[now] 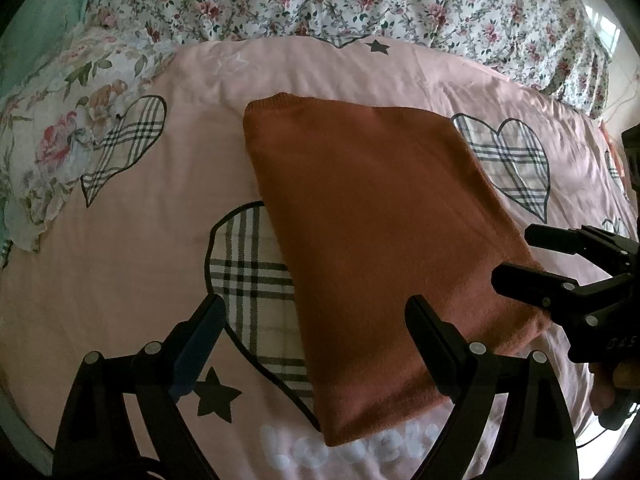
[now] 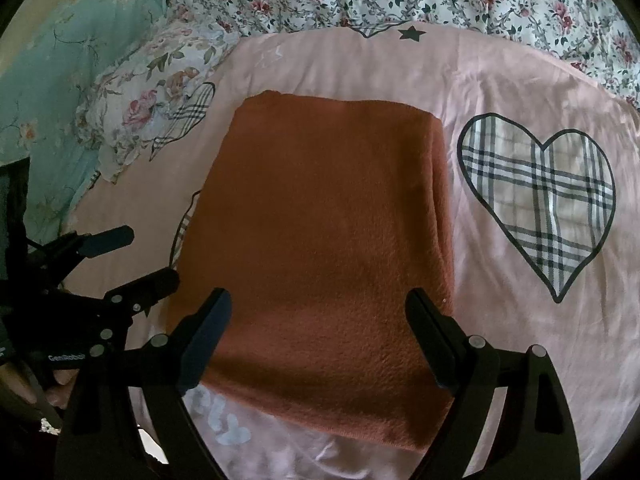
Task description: Fold small clothes
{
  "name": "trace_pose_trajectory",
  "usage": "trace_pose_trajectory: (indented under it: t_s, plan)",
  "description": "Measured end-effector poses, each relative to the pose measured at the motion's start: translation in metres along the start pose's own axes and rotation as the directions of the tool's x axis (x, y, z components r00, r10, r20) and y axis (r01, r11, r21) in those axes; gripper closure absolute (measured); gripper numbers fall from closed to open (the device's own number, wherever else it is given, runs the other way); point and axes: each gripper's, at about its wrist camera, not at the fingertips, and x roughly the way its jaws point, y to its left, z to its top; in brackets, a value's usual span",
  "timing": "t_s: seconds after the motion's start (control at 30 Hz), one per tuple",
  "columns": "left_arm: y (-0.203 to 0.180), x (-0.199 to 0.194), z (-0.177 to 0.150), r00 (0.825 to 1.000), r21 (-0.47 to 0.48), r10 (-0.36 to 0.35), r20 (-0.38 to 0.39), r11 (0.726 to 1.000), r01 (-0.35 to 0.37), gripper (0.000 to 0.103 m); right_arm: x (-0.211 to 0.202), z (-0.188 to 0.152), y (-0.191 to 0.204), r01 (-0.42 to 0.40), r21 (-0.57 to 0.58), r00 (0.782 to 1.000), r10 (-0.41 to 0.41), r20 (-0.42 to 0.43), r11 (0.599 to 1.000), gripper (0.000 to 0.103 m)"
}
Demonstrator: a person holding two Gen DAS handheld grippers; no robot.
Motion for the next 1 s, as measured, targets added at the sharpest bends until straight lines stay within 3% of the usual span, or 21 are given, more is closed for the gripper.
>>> trace_pose_trajectory:
  t_s: [0.03, 1.0]
  plan:
    - [0.0, 0.0004, -0.0001, 1.0, 0.0, 0.0, -0.001, 1.0, 0.0, 0.011, 0.0001, 0.0001, 0.0, 0.0, 0.0, 1.0, 0.0, 0.0, 1.0, 0.014]
    - [-0.0052, 0.0066, 0.0008, 1.0, -0.008, -0.014, 0.01, 1.0, 0.014, 0.01, 0.001, -0.0037, -0.003, -0.004, 0.022, 1.0, 0.004, 0.005, 1.0, 0.014]
